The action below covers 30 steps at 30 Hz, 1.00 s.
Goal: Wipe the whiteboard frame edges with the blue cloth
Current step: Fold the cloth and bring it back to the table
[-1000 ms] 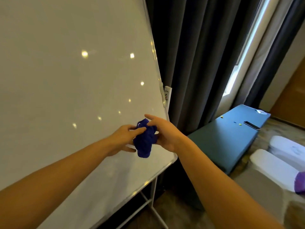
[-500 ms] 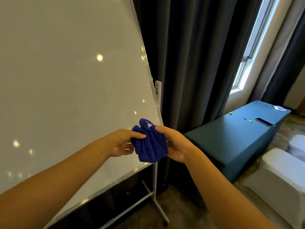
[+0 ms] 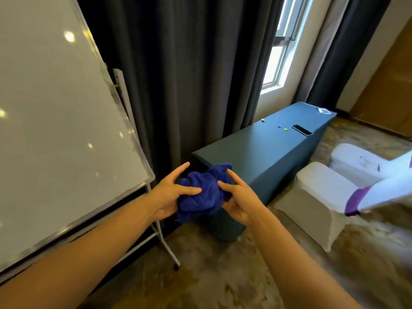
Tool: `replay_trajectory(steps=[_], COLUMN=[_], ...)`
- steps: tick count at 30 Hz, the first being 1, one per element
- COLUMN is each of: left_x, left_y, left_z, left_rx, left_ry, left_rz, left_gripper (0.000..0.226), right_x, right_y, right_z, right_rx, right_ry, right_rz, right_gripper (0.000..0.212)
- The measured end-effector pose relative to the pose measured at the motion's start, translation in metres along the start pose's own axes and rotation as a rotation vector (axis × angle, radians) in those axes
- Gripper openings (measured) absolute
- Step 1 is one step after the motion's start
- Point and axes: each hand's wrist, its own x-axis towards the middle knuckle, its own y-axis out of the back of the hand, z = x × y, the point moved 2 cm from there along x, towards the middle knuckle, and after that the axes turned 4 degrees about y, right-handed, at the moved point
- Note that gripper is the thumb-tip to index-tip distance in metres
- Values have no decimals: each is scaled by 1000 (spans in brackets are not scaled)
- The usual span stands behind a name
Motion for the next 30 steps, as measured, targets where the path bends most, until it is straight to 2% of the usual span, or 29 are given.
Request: replay_trajectory(steps=[3,6,9,12,15,19,21,23,24,27,28,30], left_x=[23,66,118,183,247,325,360,387,398,422,429,444], left_y=[-5,-16,-30,-41,-52,-67,-76,-81,-82,-94,-100,-111], left_z=[-4,-9,-9,-6,-8,-24,-34,-41,-44,-60,-65,-79], left_rx=[42,183,449,702,862,939,905,819,684,43,-101,-227], left_ry=[-108,-157,-242,-295,-286,-214,-156,-67,22,297,311,275], left_rz=[20,60,94,78,111,240,273,291,279,188,194,300], left_gripper=[80,63,64,69,71,48,30,17,14,21,21,13], right_x=[16,46,86,138,191,259,288,310,320,349,360,383], right_y=[29,57,85,120,153,188,202,218,227,253,258,269], right_z=[-6,-16,-31,-58,-91,-122,-130,-136,-140,-148,-149,-148], right_rx=[59,-36,-334,-707,-948,-1225,-1307,-1264,-1156,-686,-587,-536], right_ry=[20,10,3,48,39,50,61,12,-70,-310,-344,-367], right_rz=[-80,-120,-134,-5,72,85,81,83,89,39,16,4], right_gripper=[78,90,80,63,55,34,24,22,21,19,21,22])
